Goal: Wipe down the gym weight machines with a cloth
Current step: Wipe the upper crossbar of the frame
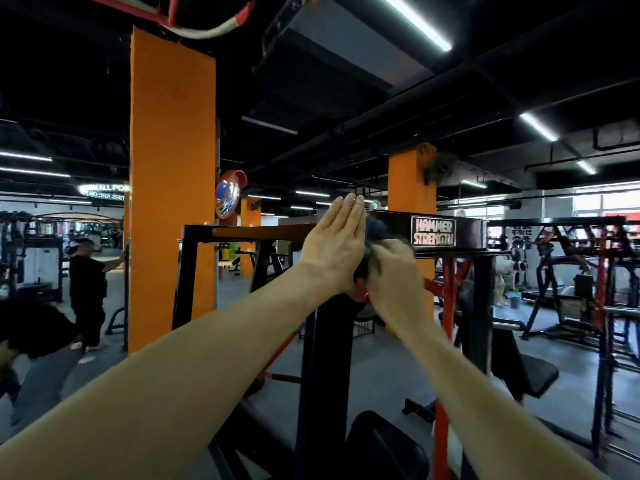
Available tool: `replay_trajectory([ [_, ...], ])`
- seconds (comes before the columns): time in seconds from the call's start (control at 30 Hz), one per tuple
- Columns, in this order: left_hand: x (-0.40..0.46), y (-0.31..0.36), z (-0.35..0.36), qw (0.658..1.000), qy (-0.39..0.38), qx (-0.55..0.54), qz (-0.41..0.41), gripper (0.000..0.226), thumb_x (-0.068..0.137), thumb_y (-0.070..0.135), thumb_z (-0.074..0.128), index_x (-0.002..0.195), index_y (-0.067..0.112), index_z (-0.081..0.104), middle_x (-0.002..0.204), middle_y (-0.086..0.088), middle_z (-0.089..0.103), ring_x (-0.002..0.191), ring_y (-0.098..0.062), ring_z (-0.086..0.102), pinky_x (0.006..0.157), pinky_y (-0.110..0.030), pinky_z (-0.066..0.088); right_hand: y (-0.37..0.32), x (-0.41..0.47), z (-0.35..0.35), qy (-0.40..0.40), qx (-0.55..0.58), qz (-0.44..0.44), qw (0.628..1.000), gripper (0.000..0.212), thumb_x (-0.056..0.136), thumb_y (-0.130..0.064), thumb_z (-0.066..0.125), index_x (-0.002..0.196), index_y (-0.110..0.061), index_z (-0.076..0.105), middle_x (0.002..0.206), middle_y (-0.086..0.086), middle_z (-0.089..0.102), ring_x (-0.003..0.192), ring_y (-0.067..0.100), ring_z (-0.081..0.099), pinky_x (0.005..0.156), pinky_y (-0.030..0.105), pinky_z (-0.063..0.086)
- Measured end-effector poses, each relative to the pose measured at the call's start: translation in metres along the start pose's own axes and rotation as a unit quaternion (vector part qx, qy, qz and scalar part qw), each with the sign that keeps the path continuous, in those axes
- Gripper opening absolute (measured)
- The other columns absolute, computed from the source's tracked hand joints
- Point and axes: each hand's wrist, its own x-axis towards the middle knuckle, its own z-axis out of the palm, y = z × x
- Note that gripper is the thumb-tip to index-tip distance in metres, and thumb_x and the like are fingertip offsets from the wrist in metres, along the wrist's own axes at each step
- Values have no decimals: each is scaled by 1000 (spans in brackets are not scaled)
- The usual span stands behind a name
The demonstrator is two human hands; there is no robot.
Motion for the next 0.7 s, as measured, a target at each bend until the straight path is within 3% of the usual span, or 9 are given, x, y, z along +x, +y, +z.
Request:
replay_trajectory([
  [0.07, 8, 8, 2, 1000, 21, 7, -21, 121, 86, 60, 66, 157, -3, -9, 167, -23, -9, 155, -38, -5, 127, -48, -5, 2, -12, 5, -21, 32, -54, 998, 32, 95, -5, 61, 127, -4, 65, 128, 10, 63, 123, 25, 55, 105, 37, 48],
  [0.13, 8, 13, 4, 999, 24, 14, -41, 126, 81, 68, 66, 157, -4, -5, 166, -24, -2, 153, -40, 5, 127, -50, 1, 25, -12, 6, -42, -14, -95, 995, 46, 99, -13, 54, 145, -9, 51, 148, 6, 52, 142, 21, 43, 118, 38, 37],
  [0.23, 12, 22, 4, 998, 24, 46, -47, 134, 75, 83, 57, 157, -6, -1, 162, -28, 9, 148, -45, 14, 125, -54, 6, 81, -5, 2, -68, -130, -107, 983, 56, 103, -21, 42, 157, -11, 30, 163, 5, 30, 152, 20, 26, 124, 38, 26],
  [0.33, 17, 33, 5, 996, 30, 68, -57, 131, 77, 81, 57, 157, -6, 1, 156, -29, 18, 143, -48, 21, 123, -58, 12, 122, 2, -2, -89, -183, -93, 975, 58, 105, -24, 34, 159, -8, 24, 166, 6, 21, 155, 19, 14, 124, 39, 24],
  [0.43, 17, 37, 8, 992, 44, 93, -73, 119, 83, 66, 62, 157, -7, 3, 155, -29, 20, 142, -49, 23, 122, -60, 15, 118, 1, 9, -58, -162, -64, 983, 59, 104, -23, 48, 157, -6, 28, 165, 10, 24, 154, 24, 18, 124, 42, 25],
  [0.5, 17, 38, 8, 990, 49, 101, -79, 115, 83, 55, 67, 157, -6, 5, 154, -29, 22, 142, -48, 23, 122, -60, 15, 96, 0, 20, -31, -115, 7, 993, 62, 102, -22, 54, 156, -4, 31, 163, 16, 27, 153, 31, 21, 124, 46, 26],
  [0.6, 16, 37, 6, 990, 46, 108, -82, 116, 82, 56, 68, 157, -6, 5, 155, -28, 22, 143, -47, 23, 123, -58, 15, 65, 5, 26, -20, -74, 118, 990, 59, 101, -25, 43, 154, -1, 33, 159, 23, 32, 151, 38, 25, 122, 51, 28],
  [0.63, 15, 38, 6, 990, 46, 106, -80, 115, 82, 56, 67, 157, -6, 5, 155, -28, 22, 143, -47, 23, 123, -58, 15, 62, 6, 22, -16, -94, 115, 989, 60, 100, -28, 37, 152, 1, 35, 157, 25, 35, 148, 40, 30, 120, 51, 31],
  [0.7, 13, 37, 6, 990, 53, 103, -76, 112, 84, 54, 65, 157, -6, 5, 155, -28, 23, 143, -46, 24, 123, -57, 15, 76, 1, 17, -34, -148, 49, 987, 59, 98, -25, 46, 149, 3, 40, 152, 27, 43, 142, 41, 41, 115, 51, 39],
])
